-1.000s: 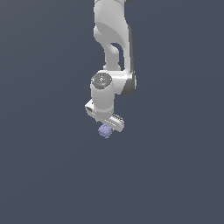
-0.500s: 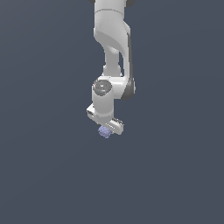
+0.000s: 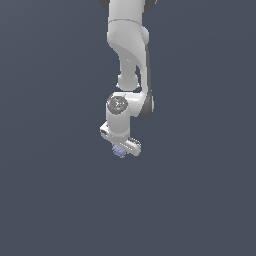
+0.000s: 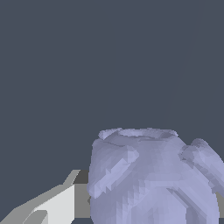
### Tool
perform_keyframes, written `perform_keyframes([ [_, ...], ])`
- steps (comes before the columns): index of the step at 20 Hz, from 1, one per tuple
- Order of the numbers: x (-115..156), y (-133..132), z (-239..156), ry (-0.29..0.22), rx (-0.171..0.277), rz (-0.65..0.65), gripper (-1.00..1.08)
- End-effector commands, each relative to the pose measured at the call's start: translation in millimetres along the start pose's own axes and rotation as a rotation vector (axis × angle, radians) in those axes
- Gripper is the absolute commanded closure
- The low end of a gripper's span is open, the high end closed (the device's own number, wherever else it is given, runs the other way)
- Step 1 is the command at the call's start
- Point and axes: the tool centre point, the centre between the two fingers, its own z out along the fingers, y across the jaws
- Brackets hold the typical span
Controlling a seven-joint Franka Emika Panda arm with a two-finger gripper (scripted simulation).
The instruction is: Pick up the object and move it to a goal position.
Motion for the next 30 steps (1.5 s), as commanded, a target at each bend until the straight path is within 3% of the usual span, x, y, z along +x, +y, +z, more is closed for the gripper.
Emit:
perform_keyframes([
  [1,0,0,1,0.000,0.000,0.001,1.08],
  [17,-7,-4,-20,0.000,0.000,0.000,1.08],
  [30,-41,-23,-123,0.000,0.000,0.001,1.08],
])
